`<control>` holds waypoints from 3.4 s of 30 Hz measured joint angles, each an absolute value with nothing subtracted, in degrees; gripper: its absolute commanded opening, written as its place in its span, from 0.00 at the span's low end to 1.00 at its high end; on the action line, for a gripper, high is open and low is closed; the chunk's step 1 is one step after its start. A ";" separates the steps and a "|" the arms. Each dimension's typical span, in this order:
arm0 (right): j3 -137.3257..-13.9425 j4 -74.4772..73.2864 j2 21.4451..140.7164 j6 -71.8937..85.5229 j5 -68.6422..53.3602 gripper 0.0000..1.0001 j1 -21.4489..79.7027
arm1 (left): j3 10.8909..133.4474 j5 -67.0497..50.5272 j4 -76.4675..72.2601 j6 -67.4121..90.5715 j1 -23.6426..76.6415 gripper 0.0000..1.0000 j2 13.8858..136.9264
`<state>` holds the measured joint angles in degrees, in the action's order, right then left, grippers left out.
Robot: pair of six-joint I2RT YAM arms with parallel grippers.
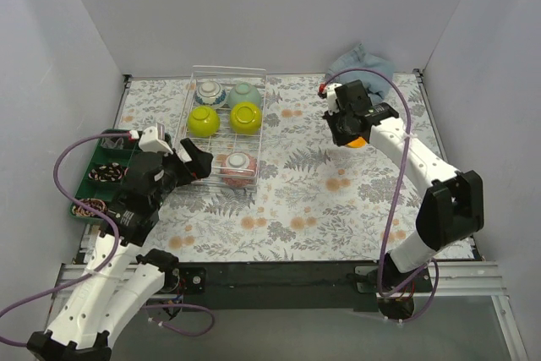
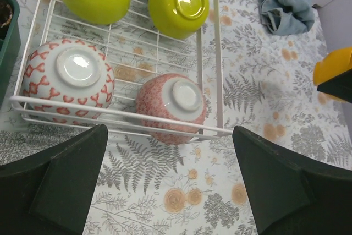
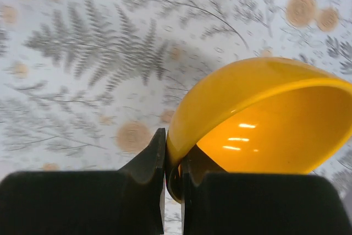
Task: Unload the bowls from the dish rack
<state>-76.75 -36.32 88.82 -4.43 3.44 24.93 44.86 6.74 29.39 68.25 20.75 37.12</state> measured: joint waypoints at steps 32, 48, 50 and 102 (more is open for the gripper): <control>-90.85 -43.64 118.06 -11.86 14.35 0.83 8.58 | 39.27 5.54 28.38 66.98 20.75 0.98 34.57; -77.14 -37.30 79.77 -0.78 1.63 0.95 8.64 | 49.95 1.37 23.73 74.65 20.75 0.98 55.88; -72.49 -35.16 74.63 0.36 -1.26 0.95 8.64 | 51.83 1.02 22.15 75.55 20.73 0.98 60.23; -49.76 -23.35 50.98 5.30 -27.70 0.93 13.17 | 63.09 -13.78 -21.74 84.23 12.49 0.89 110.80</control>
